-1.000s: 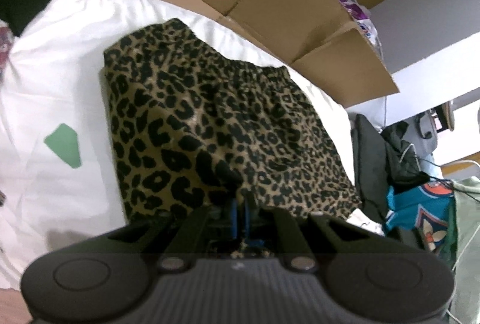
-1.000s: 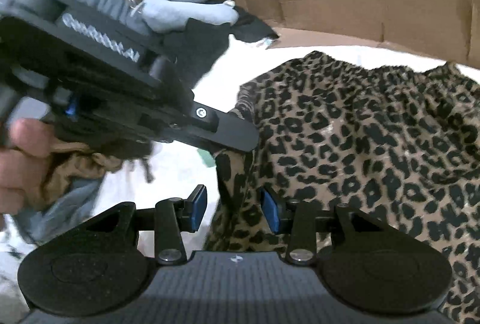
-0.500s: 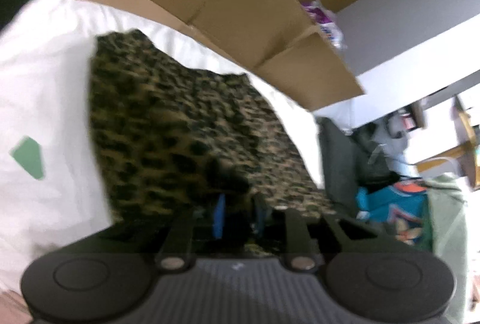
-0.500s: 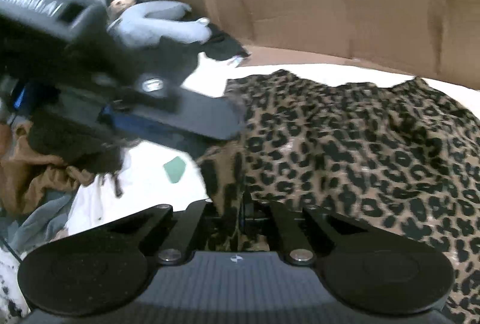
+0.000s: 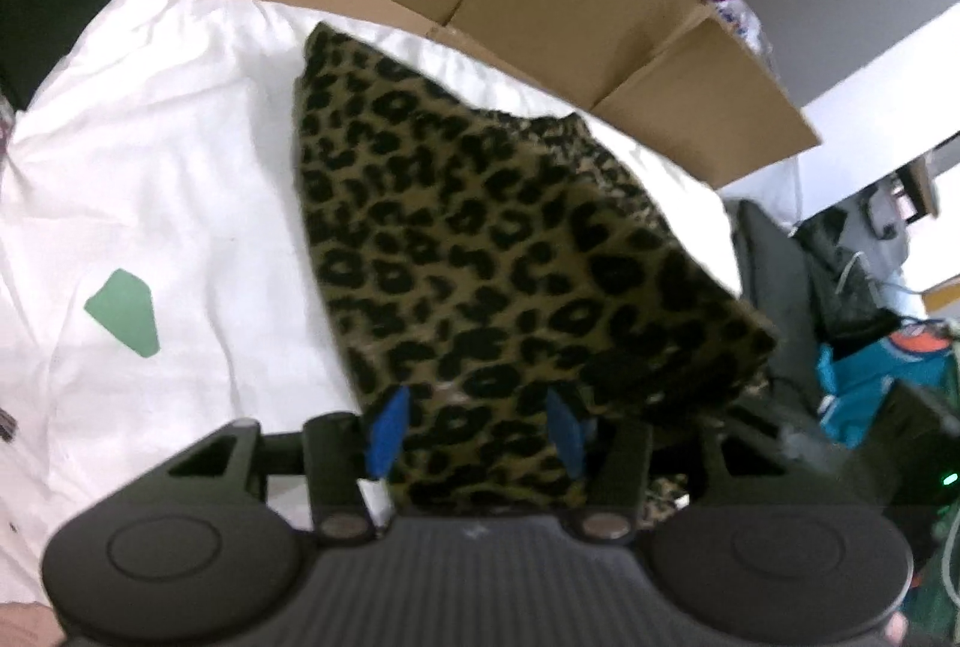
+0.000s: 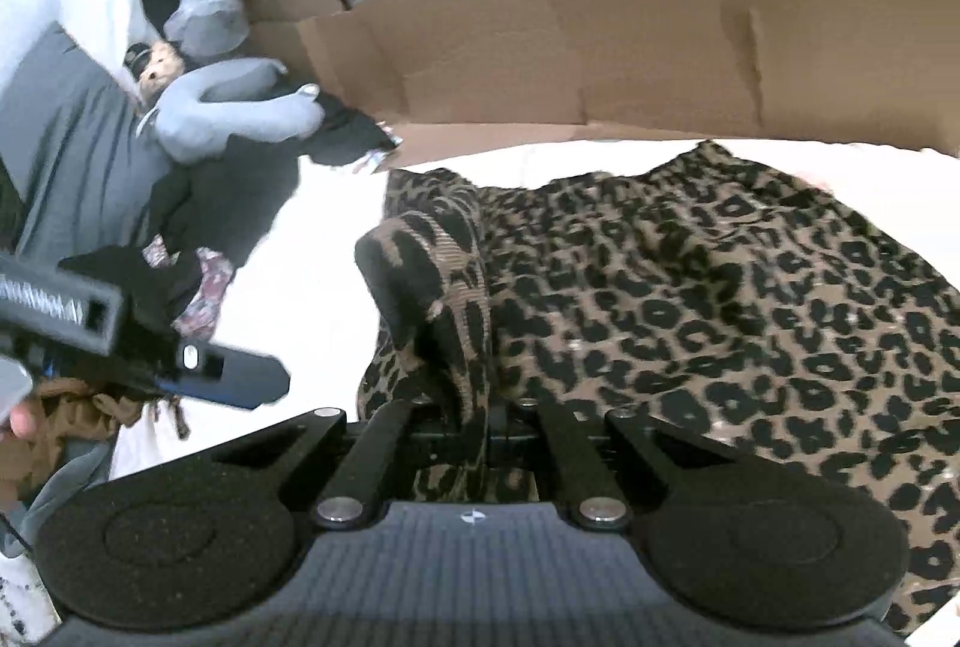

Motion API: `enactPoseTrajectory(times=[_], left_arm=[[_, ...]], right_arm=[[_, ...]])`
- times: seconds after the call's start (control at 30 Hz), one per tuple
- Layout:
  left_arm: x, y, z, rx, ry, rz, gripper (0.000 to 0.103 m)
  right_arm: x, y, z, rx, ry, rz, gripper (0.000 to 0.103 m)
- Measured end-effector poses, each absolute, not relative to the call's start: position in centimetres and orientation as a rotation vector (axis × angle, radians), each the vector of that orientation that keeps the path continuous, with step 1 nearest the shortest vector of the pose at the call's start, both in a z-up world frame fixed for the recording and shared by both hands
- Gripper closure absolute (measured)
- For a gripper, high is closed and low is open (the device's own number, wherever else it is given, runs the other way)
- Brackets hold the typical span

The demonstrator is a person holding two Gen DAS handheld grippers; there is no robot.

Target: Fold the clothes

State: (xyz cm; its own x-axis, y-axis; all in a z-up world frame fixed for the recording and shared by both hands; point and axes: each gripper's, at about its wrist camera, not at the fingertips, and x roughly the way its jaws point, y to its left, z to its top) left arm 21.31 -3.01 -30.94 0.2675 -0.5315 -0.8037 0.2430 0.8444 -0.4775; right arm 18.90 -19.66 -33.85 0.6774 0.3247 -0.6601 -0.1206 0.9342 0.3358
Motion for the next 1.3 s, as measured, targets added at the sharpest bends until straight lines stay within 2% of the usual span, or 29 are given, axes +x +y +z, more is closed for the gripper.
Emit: enactPoseTrajectory(times=[0.27, 0.33, 0.47, 0.6, 0.67, 0.73, 0.8, 1.03, 1.17, 1.3], left_arm=[[21.4, -4.0, -32.9, -0.183, 1.253, -0.513, 0.043], [21.5, -3.8, -33.2, -0.141, 1.278, -0.507, 0.034], [20.9, -2.5, -32.9, -0.085, 1.212, -0.53, 0.019], [20.9, -1.1, -33.4, -0.092, 1.192, -0.565, 0.021], [20.7, -0.5, -33.8, -0.091, 1.191, -0.57, 0.034], [20.6, 0.2, -34.3, -0.093, 1.197, -0.577, 0.039], [20.4, 0.8, -34.7, -0.076, 1.21, -0.585, 0.039], [20.1, 3.7, -35.7, -0.081, 1.224, -0.625, 0.017], [20.2, 5.7, -35.9, -0.094, 1.208, -0.627, 0.009], [20.4, 7.6, -36.5, -0.103, 1.225, -0.619, 0.008]], right_arm=[[18.8, -22.6, -35.7, 0.327, 0.825, 0.185, 0.102], [18.9, -23.3, -36.2, 0.352, 0.833, 0.173, 0.102], [18.8, -24.7, -36.5, 0.381, 0.834, 0.154, 0.102], [18.6, -26.4, -35.9, 0.441, 0.824, 0.137, 0.102], [18.4, -27.3, -35.3, 0.472, 0.81, 0.125, 0.102], [18.1, -28.0, -34.7, 0.465, 0.797, 0.11, 0.102], [17.9, -28.6, -34.4, 0.463, 0.79, 0.096, 0.102], [17.3, -31.4, -34.6, 0.474, 0.772, 0.037, 0.102], [17.0, -33.1, -35.0, 0.482, 0.767, 0.005, 0.102], [16.7, -34.7, -35.5, 0.505, 0.764, -0.029, 0.102]])
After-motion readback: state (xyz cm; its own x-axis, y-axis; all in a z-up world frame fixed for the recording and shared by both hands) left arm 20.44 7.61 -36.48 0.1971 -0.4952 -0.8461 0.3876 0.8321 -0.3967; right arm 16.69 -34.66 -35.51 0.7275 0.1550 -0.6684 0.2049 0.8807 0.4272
